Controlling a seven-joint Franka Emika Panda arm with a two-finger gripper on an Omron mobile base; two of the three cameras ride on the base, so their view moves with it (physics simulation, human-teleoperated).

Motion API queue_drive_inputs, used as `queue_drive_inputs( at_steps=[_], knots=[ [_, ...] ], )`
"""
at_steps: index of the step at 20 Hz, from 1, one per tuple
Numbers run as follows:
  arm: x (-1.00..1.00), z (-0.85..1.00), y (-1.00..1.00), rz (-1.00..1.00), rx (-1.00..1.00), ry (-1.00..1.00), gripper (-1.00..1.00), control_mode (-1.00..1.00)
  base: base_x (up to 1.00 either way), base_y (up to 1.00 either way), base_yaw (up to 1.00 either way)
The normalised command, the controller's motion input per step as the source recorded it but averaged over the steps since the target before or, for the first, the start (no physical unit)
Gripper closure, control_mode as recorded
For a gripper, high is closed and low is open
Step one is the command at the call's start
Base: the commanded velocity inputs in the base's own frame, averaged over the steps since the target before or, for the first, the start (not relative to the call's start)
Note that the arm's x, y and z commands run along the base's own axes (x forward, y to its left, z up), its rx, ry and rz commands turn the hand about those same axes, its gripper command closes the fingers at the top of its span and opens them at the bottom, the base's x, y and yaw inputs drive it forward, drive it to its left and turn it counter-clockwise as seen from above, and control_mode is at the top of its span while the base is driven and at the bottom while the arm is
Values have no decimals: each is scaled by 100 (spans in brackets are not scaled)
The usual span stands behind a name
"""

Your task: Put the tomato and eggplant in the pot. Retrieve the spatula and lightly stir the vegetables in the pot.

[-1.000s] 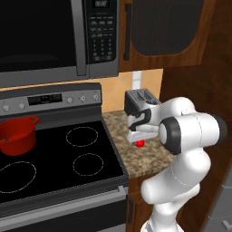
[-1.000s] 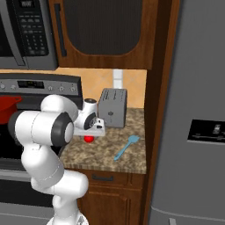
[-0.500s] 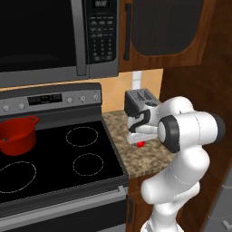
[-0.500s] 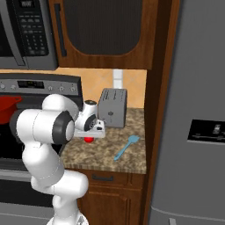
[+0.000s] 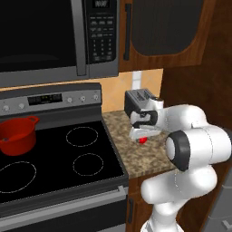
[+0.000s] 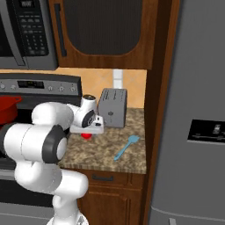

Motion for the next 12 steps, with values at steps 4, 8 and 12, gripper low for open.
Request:
queue_drive_inputs(
  at_steps=[4, 8, 12],
  knots=[
    [-94, 100, 0, -1, 3, -14, 100, -100, 0, 0, 0],
    [-91, 100, 0, 0, 10, -30, 100, -100, 0, 0, 0],
    [-79, 100, 0, 0, 8, -28, 100, -100, 0, 0, 0]
  ],
)
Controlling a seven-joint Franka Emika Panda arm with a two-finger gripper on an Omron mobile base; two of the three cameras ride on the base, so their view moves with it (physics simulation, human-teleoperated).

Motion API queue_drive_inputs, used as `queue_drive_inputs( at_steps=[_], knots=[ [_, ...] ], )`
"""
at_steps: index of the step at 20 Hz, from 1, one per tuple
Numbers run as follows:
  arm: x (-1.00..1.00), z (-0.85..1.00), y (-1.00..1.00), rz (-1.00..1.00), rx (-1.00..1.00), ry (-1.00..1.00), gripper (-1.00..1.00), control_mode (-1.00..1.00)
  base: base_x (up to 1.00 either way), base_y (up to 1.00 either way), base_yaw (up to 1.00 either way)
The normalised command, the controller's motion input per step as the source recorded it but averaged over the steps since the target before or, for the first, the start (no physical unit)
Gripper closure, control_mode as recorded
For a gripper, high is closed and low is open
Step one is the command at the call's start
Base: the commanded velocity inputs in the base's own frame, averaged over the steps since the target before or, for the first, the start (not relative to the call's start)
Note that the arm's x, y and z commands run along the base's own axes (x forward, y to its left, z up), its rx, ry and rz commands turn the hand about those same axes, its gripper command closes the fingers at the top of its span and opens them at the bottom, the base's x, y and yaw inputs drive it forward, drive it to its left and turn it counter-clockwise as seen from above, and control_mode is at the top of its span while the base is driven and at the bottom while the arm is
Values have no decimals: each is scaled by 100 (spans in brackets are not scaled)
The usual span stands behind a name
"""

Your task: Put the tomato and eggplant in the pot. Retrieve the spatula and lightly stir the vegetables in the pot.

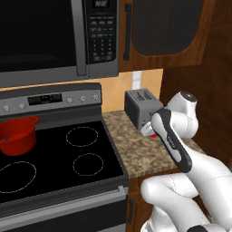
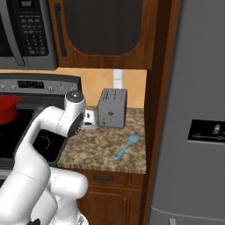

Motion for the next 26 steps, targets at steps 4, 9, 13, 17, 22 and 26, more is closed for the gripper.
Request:
queue_drive_inputs(
  at_steps=[4, 9, 13, 17, 22, 26],
  knots=[
    [-46, 95, 0, -5, -3, -6, 100, -100, 0, 0, 0],
    [-14, 36, -5, -6, -2, -2, 100, -100, 0, 0, 0],
    [0, 0, 0, 0, 0, 0, 100, -100, 0, 0, 0],
    [-3, 0, 0, 0, 0, 0, 100, 100, -19, 5, 1],
    [0, 0, 0, 0, 0, 0, 100, 100, -36, 83, 0],
    [0, 0, 0, 0, 0, 0, 100, 100, -3, 100, -1]
  ],
)
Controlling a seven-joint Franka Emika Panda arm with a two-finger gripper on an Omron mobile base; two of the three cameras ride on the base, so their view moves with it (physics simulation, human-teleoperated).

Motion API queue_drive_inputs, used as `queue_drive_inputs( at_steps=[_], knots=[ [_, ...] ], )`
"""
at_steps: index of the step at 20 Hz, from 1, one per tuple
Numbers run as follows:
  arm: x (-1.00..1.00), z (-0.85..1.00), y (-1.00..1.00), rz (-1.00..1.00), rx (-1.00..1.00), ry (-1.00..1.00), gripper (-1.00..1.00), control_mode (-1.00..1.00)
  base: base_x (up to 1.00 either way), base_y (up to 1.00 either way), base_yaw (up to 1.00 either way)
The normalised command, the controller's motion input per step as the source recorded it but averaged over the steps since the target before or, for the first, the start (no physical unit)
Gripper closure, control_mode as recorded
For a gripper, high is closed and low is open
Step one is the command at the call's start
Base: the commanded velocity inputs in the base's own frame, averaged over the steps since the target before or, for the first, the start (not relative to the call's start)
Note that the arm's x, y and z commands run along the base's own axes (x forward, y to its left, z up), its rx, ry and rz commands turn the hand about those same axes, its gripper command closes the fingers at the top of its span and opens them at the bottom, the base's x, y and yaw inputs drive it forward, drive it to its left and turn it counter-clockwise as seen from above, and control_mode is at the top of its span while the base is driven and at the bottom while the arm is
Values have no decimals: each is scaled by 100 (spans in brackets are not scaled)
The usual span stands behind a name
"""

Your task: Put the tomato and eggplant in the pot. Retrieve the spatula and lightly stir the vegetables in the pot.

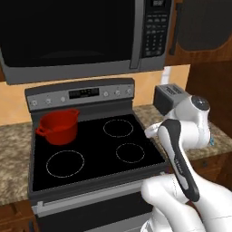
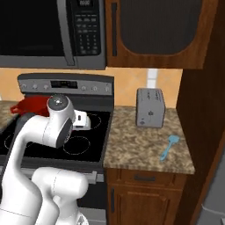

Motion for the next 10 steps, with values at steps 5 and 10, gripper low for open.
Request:
queue_drive_inputs(
  at_steps=[5, 10],
  knots=[
    [0, 0, 0, 0, 0, 0, 100, 100, 0, 100, -5],
    [0, 0, 0, 0, 0, 0, 100, 100, 8, 100, -8]
  ],
)
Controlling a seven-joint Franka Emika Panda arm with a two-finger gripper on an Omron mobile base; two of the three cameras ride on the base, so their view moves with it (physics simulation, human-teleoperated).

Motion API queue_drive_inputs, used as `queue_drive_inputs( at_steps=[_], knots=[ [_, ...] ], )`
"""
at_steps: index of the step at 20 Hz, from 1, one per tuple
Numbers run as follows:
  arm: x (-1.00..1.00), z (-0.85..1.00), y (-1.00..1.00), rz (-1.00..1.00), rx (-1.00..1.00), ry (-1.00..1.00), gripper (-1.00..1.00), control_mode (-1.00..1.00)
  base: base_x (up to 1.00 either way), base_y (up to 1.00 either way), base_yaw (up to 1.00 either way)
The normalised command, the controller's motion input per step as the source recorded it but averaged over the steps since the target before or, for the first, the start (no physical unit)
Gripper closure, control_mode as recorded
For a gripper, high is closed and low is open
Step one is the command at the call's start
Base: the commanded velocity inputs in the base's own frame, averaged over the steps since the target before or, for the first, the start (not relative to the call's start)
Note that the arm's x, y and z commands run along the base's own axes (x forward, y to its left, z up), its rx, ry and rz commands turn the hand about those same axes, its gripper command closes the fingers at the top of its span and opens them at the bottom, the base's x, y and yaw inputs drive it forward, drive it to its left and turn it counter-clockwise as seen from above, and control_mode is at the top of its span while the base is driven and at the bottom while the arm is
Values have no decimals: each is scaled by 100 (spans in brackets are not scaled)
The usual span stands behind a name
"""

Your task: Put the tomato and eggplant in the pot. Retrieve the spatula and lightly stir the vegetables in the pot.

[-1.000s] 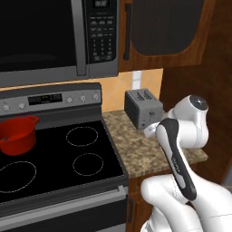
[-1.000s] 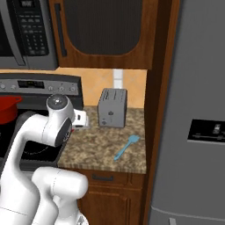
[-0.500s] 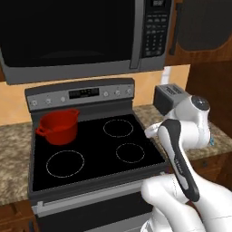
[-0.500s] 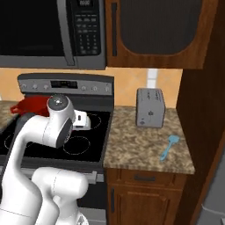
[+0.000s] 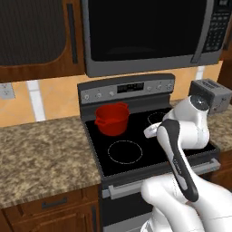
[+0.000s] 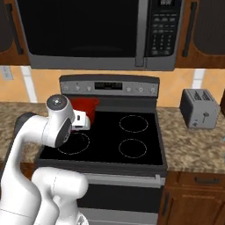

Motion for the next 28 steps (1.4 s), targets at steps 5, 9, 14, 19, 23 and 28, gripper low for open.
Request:
queue_drive_inputs(
  at_steps=[5, 9, 14, 19, 23, 28],
  knots=[
    [0, 0, 0, 0, 0, 0, 100, 100, 26, 87, -8],
    [16, -9, 13, 0, -5, 6, 100, -100, 0, 5, 0],
    [56, -2, -9, 0, -3, 29, 100, -100, 0, 0, 0],
    [98, -4, -11, 0, 0, 22, 100, -100, 0, 0, 0],
    [100, -14, -20, 0, 0, 1, 100, -100, 0, 0, 0],
    [100, -26, -21, -2, 0, 0, 100, -100, 0, 0, 0]
  ],
)
